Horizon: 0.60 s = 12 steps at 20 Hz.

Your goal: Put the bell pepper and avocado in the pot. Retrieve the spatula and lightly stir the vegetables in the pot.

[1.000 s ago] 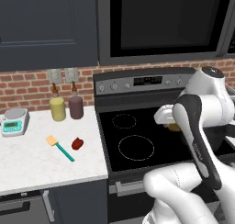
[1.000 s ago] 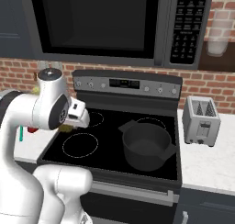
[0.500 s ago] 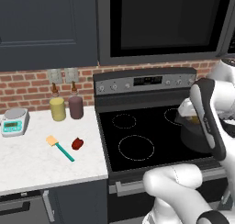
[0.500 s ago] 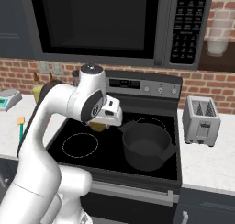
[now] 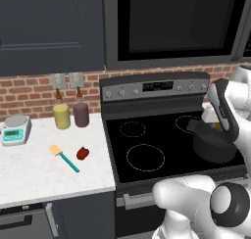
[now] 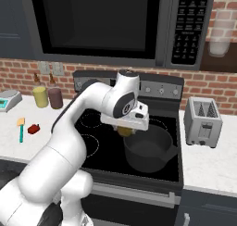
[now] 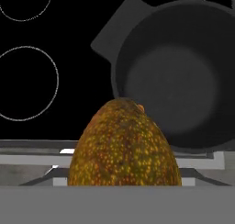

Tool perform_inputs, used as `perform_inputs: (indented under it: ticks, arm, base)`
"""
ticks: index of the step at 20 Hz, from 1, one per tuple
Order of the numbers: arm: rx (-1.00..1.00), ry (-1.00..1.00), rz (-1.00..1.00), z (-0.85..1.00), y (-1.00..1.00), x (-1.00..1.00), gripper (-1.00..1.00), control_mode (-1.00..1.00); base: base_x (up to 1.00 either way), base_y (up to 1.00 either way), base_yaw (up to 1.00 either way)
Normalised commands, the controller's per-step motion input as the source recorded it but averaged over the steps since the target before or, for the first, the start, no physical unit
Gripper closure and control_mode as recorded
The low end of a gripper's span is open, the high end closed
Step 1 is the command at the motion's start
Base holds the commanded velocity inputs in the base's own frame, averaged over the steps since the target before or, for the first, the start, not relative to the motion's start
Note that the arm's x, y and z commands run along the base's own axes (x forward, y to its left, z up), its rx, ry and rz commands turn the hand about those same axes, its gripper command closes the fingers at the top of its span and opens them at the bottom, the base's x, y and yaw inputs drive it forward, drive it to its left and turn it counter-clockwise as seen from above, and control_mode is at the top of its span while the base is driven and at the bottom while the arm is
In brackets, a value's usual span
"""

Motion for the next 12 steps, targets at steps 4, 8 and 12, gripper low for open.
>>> perform_inputs:
  ticks: [4,8,12]
  arm:
    - [0.0,0.13,0.0,-0.51,-0.57,0.6,1.0,-1.0]
    - [0.0,0.13,0.0,-0.29,-0.48,0.45,1.0,-1.0]
    - [0.0,0.12,0.0,-0.42,-0.3,0.43,1.0,-1.0]
  base:
    - [0.0,0.0,0.0]
    - [0.0,0.0,0.0]
    - [0.0,0.0,0.0]
